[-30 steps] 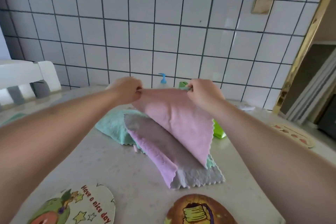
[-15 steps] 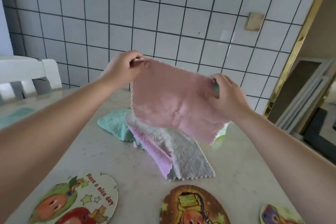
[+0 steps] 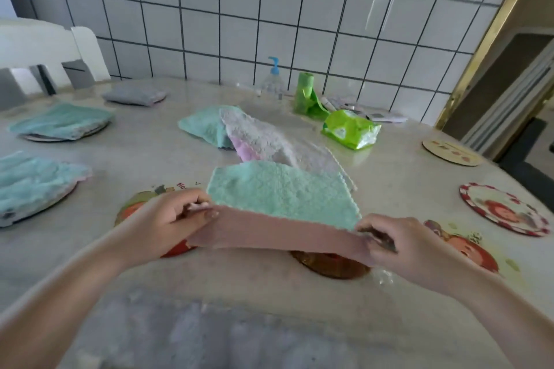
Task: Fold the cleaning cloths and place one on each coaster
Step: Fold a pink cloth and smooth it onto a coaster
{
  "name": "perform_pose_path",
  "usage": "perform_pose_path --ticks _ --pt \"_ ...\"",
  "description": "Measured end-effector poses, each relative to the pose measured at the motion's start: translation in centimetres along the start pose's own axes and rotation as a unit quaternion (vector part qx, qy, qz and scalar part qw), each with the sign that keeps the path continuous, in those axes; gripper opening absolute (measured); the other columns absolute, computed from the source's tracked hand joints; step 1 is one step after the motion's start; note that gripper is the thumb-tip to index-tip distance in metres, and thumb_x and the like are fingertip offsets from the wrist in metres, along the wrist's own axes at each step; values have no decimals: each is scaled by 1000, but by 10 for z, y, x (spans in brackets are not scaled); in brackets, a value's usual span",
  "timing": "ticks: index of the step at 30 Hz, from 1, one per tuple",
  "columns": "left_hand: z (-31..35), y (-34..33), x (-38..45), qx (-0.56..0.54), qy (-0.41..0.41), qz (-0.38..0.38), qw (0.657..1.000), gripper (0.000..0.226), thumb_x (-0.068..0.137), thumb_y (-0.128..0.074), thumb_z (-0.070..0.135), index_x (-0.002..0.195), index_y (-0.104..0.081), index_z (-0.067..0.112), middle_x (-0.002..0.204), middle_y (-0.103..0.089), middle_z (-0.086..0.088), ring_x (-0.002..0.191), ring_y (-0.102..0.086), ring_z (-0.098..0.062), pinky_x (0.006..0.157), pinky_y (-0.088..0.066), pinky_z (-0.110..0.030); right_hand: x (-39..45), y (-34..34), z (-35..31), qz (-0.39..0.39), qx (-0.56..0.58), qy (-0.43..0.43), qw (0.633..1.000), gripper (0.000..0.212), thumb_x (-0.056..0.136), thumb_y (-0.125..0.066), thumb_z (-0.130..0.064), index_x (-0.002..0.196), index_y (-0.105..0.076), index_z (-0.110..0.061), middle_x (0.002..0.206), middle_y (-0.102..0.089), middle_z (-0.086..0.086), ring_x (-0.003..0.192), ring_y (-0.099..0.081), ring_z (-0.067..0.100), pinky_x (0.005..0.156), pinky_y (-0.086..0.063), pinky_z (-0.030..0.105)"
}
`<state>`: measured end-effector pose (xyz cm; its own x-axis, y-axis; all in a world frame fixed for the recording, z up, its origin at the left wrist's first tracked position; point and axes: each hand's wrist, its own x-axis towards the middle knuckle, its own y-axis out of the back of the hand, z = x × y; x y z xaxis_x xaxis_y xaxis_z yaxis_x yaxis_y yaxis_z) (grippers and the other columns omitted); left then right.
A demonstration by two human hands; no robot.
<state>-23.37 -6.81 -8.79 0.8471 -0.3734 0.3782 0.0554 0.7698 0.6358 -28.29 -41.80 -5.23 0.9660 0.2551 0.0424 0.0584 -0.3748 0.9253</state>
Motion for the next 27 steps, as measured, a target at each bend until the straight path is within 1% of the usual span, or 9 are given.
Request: perform_pose_path --ticks 5,8,10,13,18,20,22,24,27 --pt "0 -1 -27 -28 72 -55 995 55 69 -49 73 78 -58 20 57 -47 8 53 -41 -2 48 -33 -18 -17 -2 -3 -93 93 -21 991 26 88 -52 -16 83 -65 -38 76 -67 -18 67 -57 -3 64 -41 13" --pt "1 3 -35 -115 161 -142 970 49 69 -57 67 79 -62 19 64 -52 6 58 -49 -7 51 -43 -22 -16 1 -2 -185 124 -33 974 20 90 -56 -23 82 -66 -38 75 -66 -16 66 -54 -4 65 -40 12" --pt "2 2 -33 -129 177 -158 963 38 77 -59 60 74 -62 23 63 -52 5 58 -50 -9 51 -43 -22 -8 0 2 -200 131 -40 970 16 88 -58 -27 82 -66 -40 74 -66 -13 67 -53 0 65 -39 15" --pt "-5 -1 -19 -67 147 -91 983 21 77 -59 47 67 -61 28 55 -48 8 50 -43 -5 47 -36 -17 13 -4 14 -133 118 -42 983 7 84 -64 -35 80 -67 -39 70 -64 -7 63 -51 3 64 -38 20" --pt "-30 -3 8 49 127 -18 991 22 72 -59 58 79 -59 37 65 -60 13 53 -50 -6 54 -40 -27 57 -14 30 8 146 -40 988 12 79 -71 -27 70 -65 -30 67 -67 -8 60 -56 -1 59 -39 13" --pt "-37 -4 17 57 134 -6 989 21 69 -57 55 81 -59 37 70 -62 12 59 -57 -12 58 -46 -35 72 -18 36 24 134 -38 990 12 79 -71 -27 70 -64 -30 64 -64 -8 56 -53 -1 57 -39 17" --pt "-42 -6 25 68 139 0 988 9 76 -63 41 80 -58 35 70 -63 11 59 -59 -14 57 -48 -38 85 -22 41 33 126 -41 991 11 79 -71 -27 71 -64 -29 64 -63 -8 57 -52 1 59 -40 22" --pt "-45 -8 32 90 134 5 987 11 81 -66 27 75 -58 32 72 -62 15 57 -57 -7 56 -46 -35 95 -25 45 45 118 -46 991 10 79 -71 -27 72 -64 -30 69 -65 -6 63 -56 9 64 -42 29" --pt "-49 -9 40 105 135 12 985 15 82 -66 25 72 -57 31 75 -61 15 65 -55 -6 58 -43 -31 105 -29 50 50 106 -50 992 11 78 -71 -29 71 -64 -33 73 -67 -6 71 -62 15 71 -48 35"
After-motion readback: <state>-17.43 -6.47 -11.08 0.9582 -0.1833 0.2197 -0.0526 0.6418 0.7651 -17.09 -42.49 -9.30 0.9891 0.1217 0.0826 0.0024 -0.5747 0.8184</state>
